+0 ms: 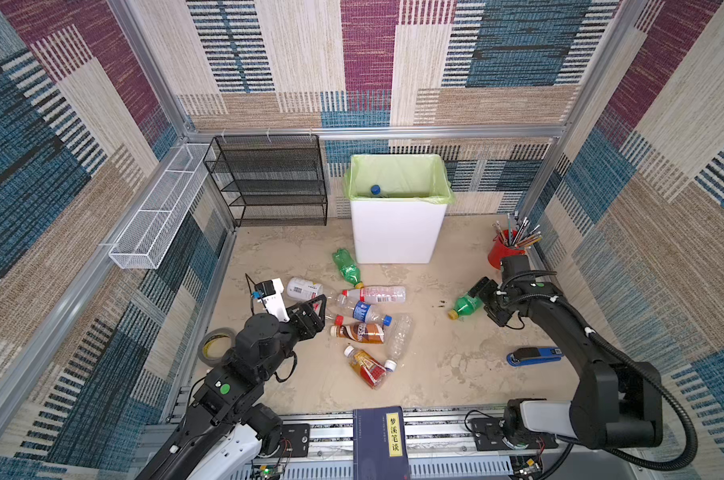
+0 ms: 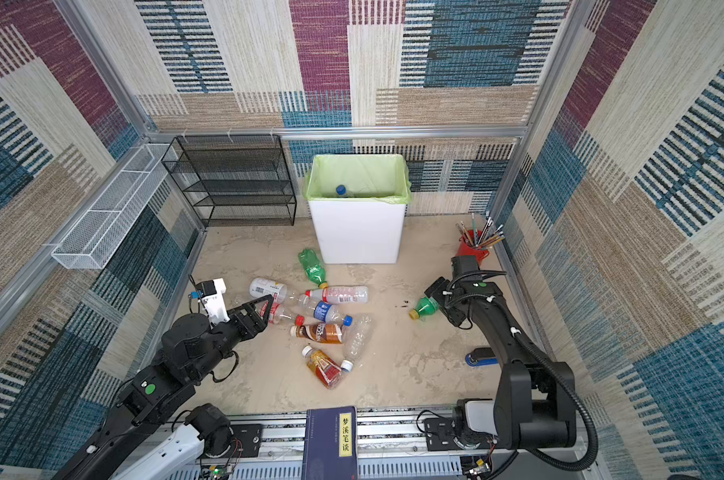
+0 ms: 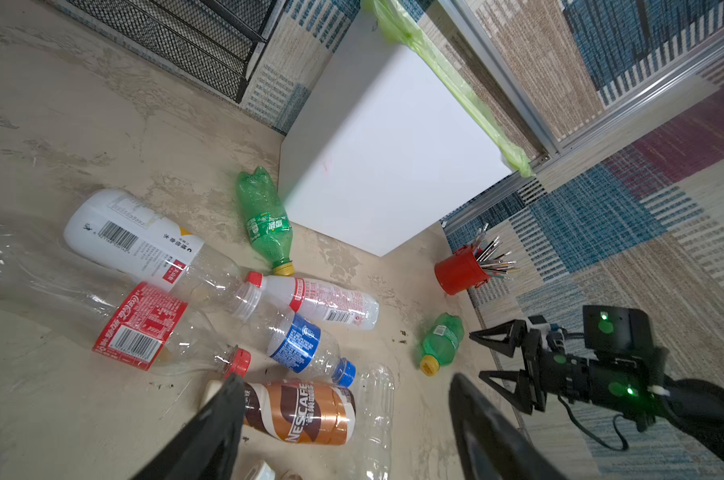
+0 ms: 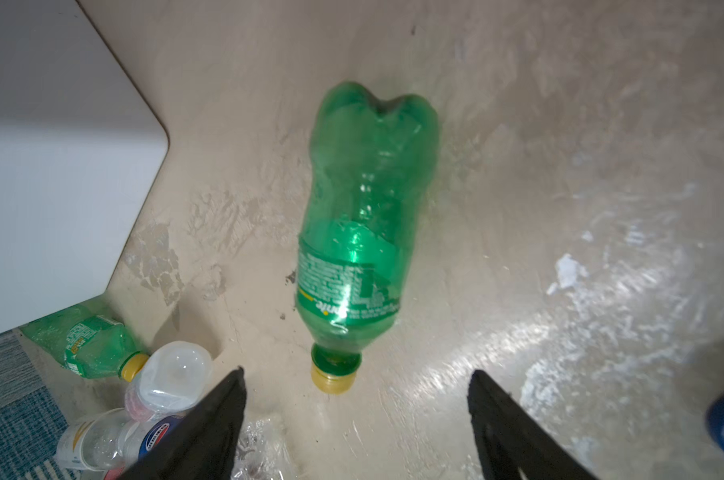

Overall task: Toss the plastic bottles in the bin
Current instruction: 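Lower right gripper onto the upside-down green bottle near the pile, then close right gripper around the green bottle and lift it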

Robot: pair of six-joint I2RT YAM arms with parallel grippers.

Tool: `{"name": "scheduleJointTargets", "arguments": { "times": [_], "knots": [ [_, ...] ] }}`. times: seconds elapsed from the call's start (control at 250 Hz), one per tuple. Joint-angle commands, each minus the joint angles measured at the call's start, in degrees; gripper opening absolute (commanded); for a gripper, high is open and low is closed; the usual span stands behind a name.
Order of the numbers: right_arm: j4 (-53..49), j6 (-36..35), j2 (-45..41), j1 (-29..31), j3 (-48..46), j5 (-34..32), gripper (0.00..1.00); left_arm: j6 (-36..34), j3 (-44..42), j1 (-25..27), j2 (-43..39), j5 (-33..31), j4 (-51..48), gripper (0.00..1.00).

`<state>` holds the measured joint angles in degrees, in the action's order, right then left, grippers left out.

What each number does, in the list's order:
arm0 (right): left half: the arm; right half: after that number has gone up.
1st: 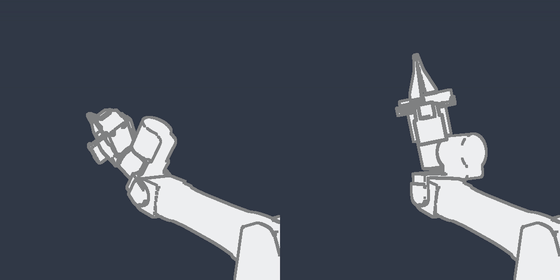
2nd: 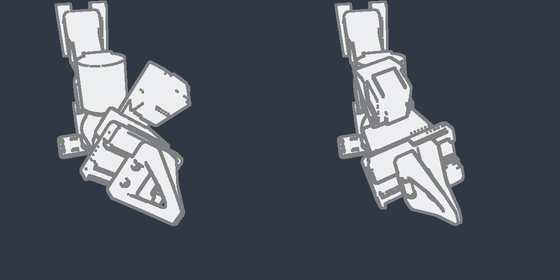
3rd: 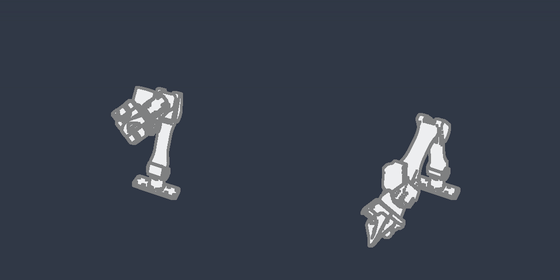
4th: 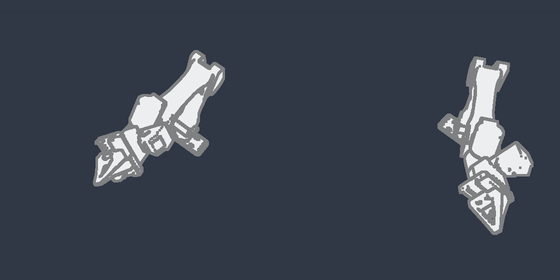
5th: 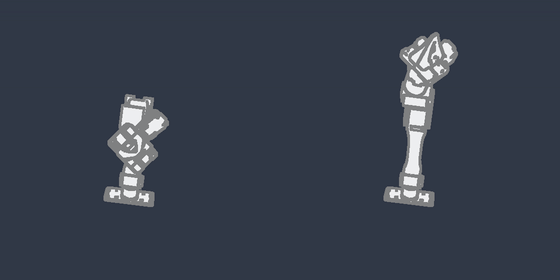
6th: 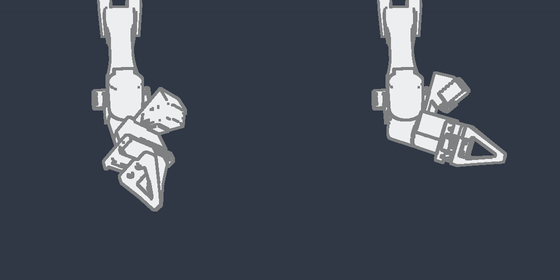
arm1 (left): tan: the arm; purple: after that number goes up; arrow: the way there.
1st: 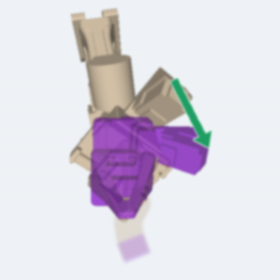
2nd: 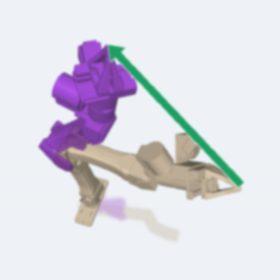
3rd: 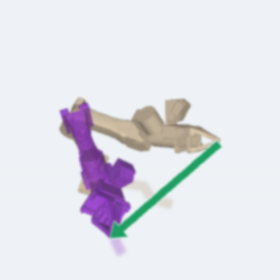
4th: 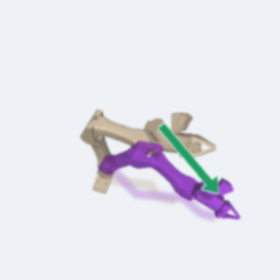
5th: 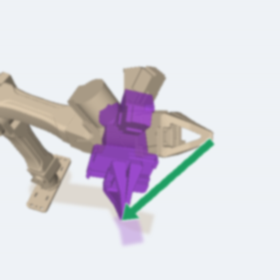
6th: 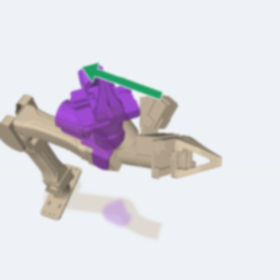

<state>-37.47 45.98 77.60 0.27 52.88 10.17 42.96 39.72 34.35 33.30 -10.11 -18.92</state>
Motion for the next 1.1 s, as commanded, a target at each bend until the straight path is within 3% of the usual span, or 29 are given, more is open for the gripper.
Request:
{"name": "scheduleJointTargets", "arguments": {
  "times": [0.0,0.172,0.592,0.908,1.096],
  "knots": [
    [4.5,-1.4,3.4,-0.5,2.1,2.8,0.85,-3.9,1.8,-0.1,1.6,1.8,2.2,0.79],
    [4.8,-2.8,8.9,-1.8,4.1,2.7,0.85,-3.2,0.8,-0.2,1.5,1.1,3.6,0.79],
    [7.1,-3.9,12.0,-2.6,1.7,2.9,0.83,-3.0,0.0,-0.5,0.6,0.2,3.0,0.79],
    [9.5,-4.7,14.5,-3.0,0.6,3.0,0.76,-2.7,0.3,-0.7,-0.9,-0.1,0.3,0.79],
    [9.5,-5.9,15.0,-2.9,1.2,1.9,0.65,-2.8,0.6,-0.8,-1.7,-0.7,-0.9,0.79]
  ]
}}
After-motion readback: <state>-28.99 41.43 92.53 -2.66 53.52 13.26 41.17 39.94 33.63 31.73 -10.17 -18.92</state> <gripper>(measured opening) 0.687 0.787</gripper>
